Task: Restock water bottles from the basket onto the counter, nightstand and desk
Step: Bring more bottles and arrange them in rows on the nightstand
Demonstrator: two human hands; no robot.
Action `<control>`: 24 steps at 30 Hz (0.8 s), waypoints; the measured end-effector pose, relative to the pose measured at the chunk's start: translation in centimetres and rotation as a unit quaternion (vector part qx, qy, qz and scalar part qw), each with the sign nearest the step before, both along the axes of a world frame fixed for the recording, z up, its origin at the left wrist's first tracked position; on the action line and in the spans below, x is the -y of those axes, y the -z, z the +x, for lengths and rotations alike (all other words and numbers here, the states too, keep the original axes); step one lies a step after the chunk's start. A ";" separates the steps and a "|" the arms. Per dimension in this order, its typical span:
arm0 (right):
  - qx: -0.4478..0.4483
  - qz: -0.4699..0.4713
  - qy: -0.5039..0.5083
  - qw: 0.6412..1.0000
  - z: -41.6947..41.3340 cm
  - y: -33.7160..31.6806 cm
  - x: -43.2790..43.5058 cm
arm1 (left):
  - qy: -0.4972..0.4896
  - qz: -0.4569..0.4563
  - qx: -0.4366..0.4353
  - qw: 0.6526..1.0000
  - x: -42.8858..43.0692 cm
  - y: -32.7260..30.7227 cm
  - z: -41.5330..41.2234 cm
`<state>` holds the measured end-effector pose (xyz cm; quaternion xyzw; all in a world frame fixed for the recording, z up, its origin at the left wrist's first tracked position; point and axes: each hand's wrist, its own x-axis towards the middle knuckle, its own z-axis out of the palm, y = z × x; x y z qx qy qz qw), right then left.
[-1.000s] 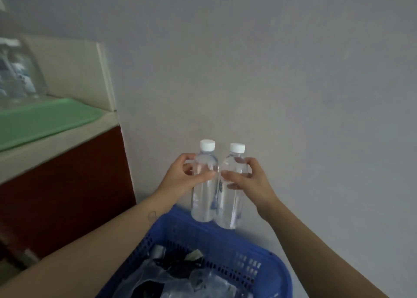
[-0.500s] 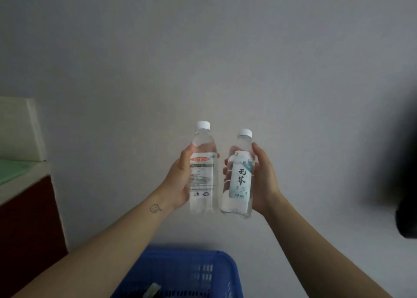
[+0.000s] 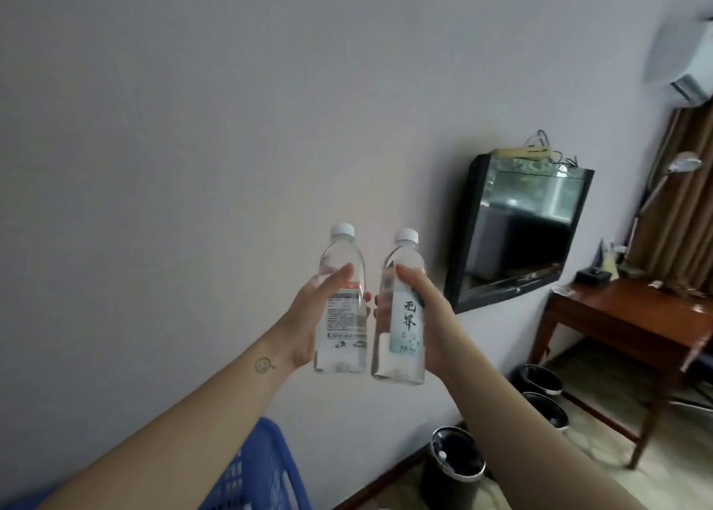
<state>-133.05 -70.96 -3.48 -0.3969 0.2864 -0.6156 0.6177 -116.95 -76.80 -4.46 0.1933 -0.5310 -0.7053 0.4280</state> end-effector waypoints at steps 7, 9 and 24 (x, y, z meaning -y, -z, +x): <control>-0.043 0.017 0.171 0.984 -7.9 -0.4 -7.9 | 0.063 -0.065 0.074 0.993 -3.7 -0.2 -9.0; -0.029 0.024 0.205 0.978 -10.1 -0.5 -10.1 | 0.102 -0.082 0.074 0.989 -5.0 -0.2 -11.5; 0.057 0.038 0.378 0.923 -27.2 -0.6 -36.7 | 0.406 -0.001 -0.011 0.914 -27.2 -0.2 -35.1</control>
